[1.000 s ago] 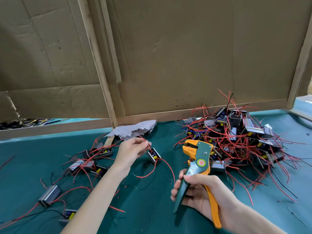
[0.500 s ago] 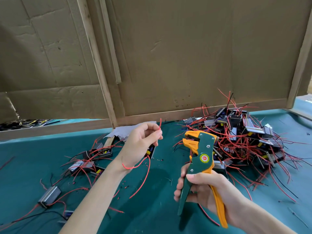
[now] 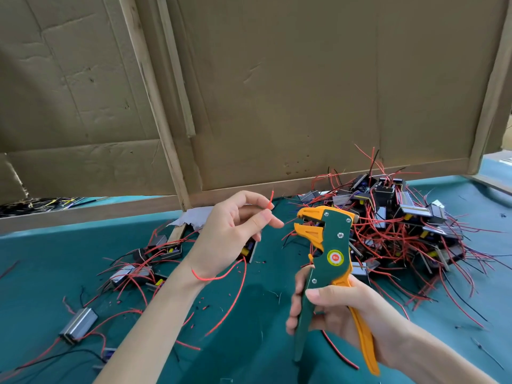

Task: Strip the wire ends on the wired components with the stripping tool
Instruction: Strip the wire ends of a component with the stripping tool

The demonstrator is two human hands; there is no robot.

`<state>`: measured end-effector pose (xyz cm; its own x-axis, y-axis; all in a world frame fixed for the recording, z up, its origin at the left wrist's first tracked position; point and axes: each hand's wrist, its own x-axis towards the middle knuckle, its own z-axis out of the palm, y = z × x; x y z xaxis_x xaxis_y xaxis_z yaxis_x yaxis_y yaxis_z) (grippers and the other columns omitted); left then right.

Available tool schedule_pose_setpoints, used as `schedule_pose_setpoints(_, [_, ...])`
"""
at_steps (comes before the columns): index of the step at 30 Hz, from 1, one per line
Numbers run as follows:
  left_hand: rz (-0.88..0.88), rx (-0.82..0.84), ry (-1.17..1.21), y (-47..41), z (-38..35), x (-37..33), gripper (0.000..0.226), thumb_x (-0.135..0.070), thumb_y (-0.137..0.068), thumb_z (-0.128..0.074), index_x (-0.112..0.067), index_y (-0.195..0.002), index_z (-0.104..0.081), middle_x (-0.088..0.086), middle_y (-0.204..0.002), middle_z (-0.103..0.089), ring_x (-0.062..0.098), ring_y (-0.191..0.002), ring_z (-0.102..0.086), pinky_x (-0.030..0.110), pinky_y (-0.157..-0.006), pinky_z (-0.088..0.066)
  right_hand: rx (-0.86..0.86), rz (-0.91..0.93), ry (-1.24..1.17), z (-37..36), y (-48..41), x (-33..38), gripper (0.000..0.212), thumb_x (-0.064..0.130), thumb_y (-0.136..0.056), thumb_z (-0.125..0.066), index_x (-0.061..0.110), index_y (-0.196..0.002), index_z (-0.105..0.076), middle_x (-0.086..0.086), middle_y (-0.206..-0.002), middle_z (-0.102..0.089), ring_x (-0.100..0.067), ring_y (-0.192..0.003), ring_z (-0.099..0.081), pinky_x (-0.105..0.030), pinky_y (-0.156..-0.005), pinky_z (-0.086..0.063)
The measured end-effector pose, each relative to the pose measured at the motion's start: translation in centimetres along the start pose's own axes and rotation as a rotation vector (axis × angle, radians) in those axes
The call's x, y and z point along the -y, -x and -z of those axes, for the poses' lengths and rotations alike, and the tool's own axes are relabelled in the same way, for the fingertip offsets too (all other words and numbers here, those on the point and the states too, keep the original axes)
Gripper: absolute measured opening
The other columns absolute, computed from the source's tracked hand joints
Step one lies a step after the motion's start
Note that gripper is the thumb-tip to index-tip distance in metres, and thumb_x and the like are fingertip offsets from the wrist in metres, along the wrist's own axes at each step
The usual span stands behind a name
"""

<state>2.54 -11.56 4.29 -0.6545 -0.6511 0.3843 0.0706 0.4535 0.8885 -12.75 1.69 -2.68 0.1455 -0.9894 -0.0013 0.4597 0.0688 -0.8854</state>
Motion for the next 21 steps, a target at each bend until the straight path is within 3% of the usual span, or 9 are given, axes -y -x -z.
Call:
schedule_pose_setpoints(4, [0.013, 0.057, -0.030, 0.3, -0.2, -0.4, 0.005, -0.006, -0.090, -0.061, -0.011, -0.090, -0.063, 0.001, -0.076, -0.074, 0.002, -0.063, -0.058, 0.014, -0.058, -0.044, -0.004, 0.008, 0.006, 0.1, 0.0, 0.1, 0.034, 0.017, -0.065, -0.085, 0.004, -0.090, -0.067, -0.026, -0.083, -0.063, -0.042, -0.079, -0.065, -0.052, -0.080, -0.052])
schedule_pose_setpoints(10, [0.025, 0.090, -0.039, 0.4, -0.2, -1.0, 0.007, -0.007, -0.087, -0.065, -0.010, -0.082, -0.067, -0.003, -0.065, -0.070, -0.003, -0.053, -0.056, 0.006, -0.056, -0.039, 0.039, 0.022, 0.027, 0.0, 0.3, 0.5, 0.020, 0.012, -0.072, -0.074, 0.004, -0.089, -0.067, -0.025, -0.082, -0.063, -0.040, -0.077, -0.065, -0.050, -0.079, -0.053])
schedule_pose_setpoints(21, [0.074, 0.153, -0.092, 0.6, 0.2, -1.5, 0.014, -0.011, -0.087, -0.065, -0.018, -0.076, -0.070, -0.010, -0.059, -0.064, -0.002, -0.055, -0.055, 0.007, -0.055, -0.039, 0.104, -0.019, 0.111, -0.3, 0.7, 0.8, 0.012, 0.009, -0.076, -0.068, 0.004, -0.086, -0.064, -0.025, -0.080, -0.062, -0.038, -0.074, -0.064, -0.049, -0.076, -0.052])
